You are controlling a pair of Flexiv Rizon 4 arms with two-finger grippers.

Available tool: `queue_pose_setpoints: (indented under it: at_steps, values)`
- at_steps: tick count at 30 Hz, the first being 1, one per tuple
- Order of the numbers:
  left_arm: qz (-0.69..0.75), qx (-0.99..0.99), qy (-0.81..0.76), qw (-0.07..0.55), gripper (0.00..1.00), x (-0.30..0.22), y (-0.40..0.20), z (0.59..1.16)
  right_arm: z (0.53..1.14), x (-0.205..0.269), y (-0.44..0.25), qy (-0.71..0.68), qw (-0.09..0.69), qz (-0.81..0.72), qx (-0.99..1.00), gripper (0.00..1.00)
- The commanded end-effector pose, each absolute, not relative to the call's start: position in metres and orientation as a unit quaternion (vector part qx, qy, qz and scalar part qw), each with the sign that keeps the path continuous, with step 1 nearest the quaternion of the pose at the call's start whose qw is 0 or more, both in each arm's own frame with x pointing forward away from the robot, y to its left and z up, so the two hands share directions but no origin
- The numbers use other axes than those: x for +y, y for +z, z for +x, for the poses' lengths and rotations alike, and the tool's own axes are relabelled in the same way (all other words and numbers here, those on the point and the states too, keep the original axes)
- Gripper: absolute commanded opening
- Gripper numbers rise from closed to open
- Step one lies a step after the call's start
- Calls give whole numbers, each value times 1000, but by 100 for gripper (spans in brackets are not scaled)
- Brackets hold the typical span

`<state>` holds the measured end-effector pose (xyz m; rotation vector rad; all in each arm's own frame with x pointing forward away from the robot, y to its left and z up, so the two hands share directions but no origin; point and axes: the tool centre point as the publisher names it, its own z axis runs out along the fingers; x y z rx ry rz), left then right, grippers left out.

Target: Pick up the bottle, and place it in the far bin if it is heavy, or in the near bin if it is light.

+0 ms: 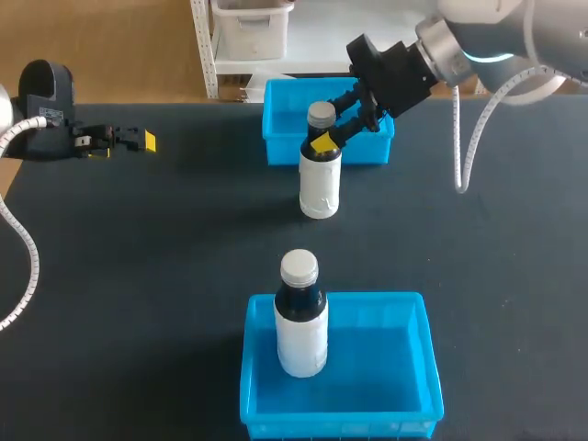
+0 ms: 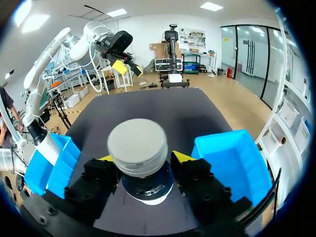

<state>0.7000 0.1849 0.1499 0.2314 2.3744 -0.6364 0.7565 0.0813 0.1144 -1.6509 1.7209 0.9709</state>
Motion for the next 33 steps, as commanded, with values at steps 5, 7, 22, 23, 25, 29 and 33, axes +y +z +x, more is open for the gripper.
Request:
queue_pose_setpoints:
  at_steps: [5,7,22,23,25,29,33]
  values:
    - [88,908,-243,330,100,185,150,700,756,81,115,361,279,-618,641,10]
    - [88,908,-243,330,100,185,150,700,755,81,116,360,280,-618,640,0]
    - [88,908,-243,330,100,185,150,700,740,64,154,338,304,-626,633,0]
    - [88,908,-243,330,100,185,150,700,739,62,156,337,305,-627,633,0]
    - [88,908,-243,330,100,185,150,700,735,55,166,331,310,-627,633,0]
    - [88,908,-243,330,100,185,150,700,727,40,179,321,319,-624,637,0]
    - [88,908,-243,330,100,185,150,700,715,17,194,307,331,-619,643,0]
